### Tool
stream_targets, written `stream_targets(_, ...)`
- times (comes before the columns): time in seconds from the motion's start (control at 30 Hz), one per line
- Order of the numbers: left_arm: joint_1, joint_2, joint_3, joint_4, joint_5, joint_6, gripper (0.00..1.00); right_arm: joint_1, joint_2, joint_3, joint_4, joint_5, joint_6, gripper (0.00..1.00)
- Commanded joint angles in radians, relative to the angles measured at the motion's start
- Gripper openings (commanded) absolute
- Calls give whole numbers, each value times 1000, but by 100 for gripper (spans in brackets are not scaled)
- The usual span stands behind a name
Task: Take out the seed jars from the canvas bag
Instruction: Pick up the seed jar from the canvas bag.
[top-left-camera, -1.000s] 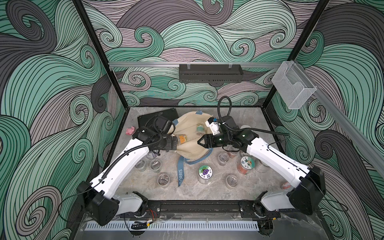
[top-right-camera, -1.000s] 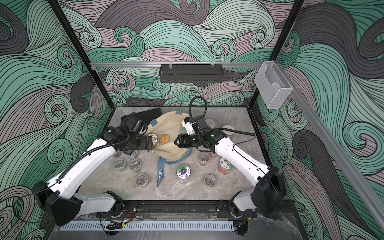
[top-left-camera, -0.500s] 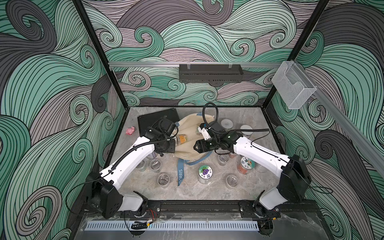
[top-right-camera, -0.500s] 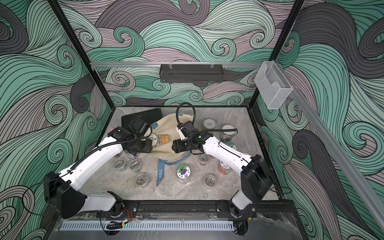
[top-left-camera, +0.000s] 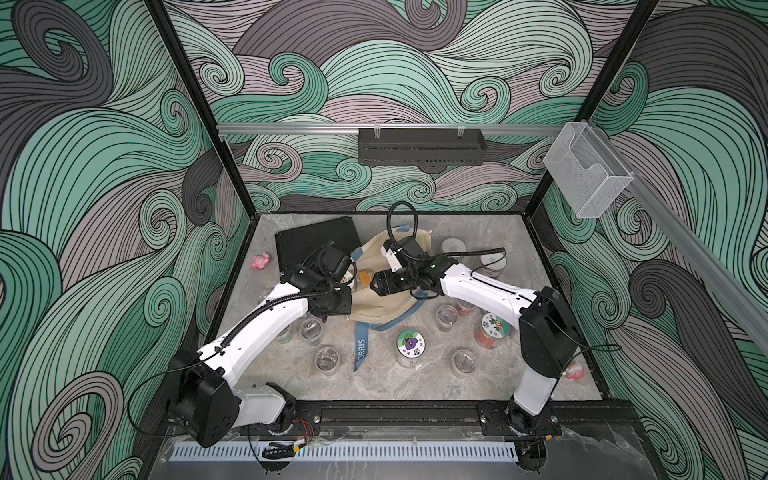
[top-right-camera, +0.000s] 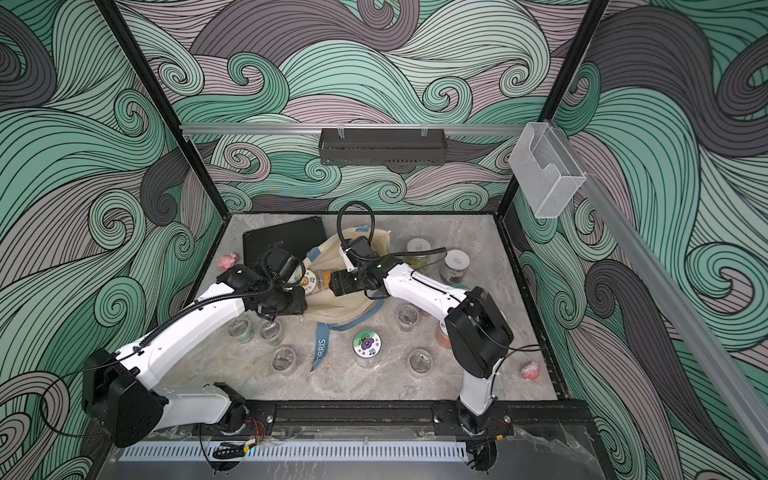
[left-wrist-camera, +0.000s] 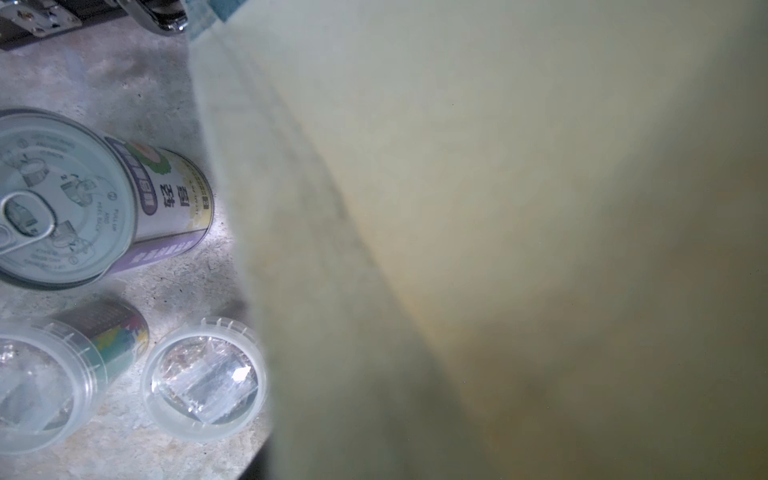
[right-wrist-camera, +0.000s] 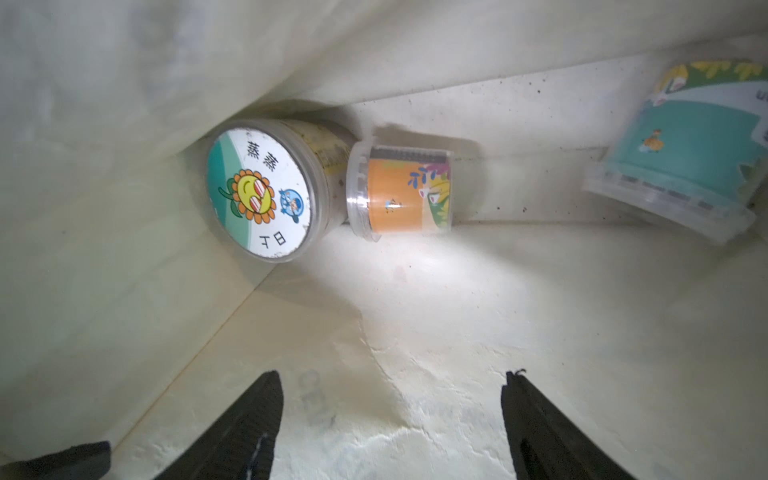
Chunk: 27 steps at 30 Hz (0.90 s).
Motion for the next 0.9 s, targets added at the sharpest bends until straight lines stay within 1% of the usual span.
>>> stream_targets(0.0, -5, -22, -10, -6, 7, -13, 47, 8, 33, 36, 100, 0, 39, 83)
stream_targets(0.1, -5, -23, -7, -8, 12, -11, 46, 9, 73, 51, 113, 44, 50, 83)
stream_targets(0.27, -5, -15, -2, -9, 15, -6, 46, 8, 133, 53, 138, 63, 24, 84)
stream_targets(0.5, -5, -7, 1, -1, 20, 1, 46, 14, 188, 61, 173, 29, -3, 94)
stream_targets(0.57, -5, -4, 1, 2, 20, 3, 46, 22, 207, 77, 170, 37, -8, 96)
stream_targets(0.77, -5, -5, 5, 7, 20, 9, 46, 30, 279, 135, 141, 69, 3, 97)
stream_targets(0.87, -6, -6, 4, 8, 19, 12, 46, 28, 308, 164, 128, 85, 4, 94)
